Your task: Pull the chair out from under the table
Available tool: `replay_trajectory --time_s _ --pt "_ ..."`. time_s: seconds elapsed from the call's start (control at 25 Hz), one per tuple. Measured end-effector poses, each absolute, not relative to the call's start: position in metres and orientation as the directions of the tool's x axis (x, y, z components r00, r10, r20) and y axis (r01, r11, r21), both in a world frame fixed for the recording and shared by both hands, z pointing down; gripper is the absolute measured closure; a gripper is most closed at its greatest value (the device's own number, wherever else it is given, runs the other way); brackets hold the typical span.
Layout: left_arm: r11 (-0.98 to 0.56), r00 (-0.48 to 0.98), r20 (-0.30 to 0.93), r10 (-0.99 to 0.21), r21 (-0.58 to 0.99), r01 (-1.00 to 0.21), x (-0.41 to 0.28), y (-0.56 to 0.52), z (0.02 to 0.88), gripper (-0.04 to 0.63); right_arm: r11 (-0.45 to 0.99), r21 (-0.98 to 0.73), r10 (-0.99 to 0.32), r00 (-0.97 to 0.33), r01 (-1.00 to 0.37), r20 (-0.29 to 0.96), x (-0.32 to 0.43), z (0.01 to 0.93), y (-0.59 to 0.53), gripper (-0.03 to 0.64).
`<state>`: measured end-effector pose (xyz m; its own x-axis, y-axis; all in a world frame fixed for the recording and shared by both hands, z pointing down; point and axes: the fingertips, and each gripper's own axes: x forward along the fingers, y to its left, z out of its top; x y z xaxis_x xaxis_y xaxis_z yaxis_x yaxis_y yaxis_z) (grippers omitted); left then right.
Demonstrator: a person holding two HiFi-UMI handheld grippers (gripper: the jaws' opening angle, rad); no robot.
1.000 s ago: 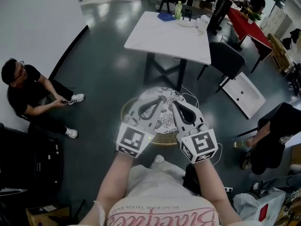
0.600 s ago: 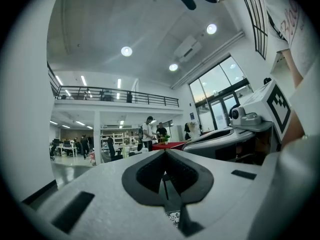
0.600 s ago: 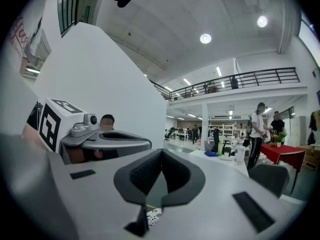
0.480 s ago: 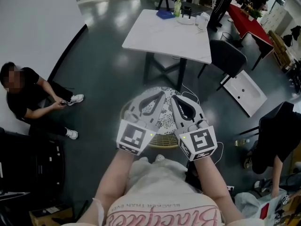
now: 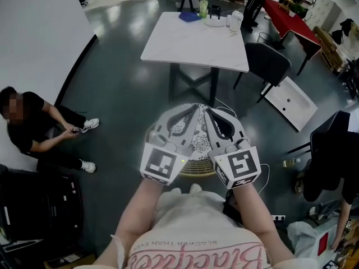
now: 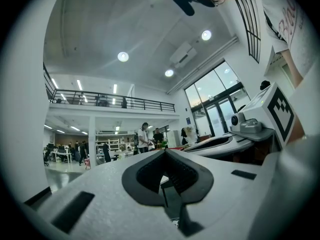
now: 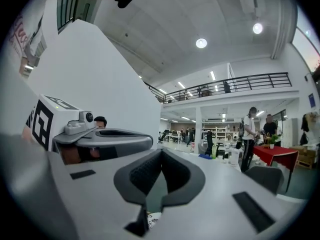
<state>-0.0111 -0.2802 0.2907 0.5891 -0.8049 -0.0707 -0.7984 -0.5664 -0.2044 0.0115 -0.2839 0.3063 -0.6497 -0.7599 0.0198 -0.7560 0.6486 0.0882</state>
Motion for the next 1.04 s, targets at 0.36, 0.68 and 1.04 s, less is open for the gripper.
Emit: replay_trajectory --time_s 0.36,0.68,1.04 --pt "-0.555 0.578 -0.087 -0.812 -0.192 -0.809 -0.021 -0.282 0.289 0.591 0.64 0.096 -0.767 -0.641 -0.763 0.016 0.005 0.306 -0.284 0.612" --pt "-0.553 0.575 -0.093 -0.813 -0.186 -0.812 -0.023 -0.285 0.287 0.591 0.632 0.097 -0.773 -0.634 -0.769 0.019 0.005 0.304 -0.285 0.612" --pt "-0.558 0.579 -0.099 -0.809 -0.175 -0.811 -0.023 -0.285 0.285 0.591 0.628 0.099 -0.777 -0.629 -0.772 0.022 0.003 0.302 -0.285 0.612"
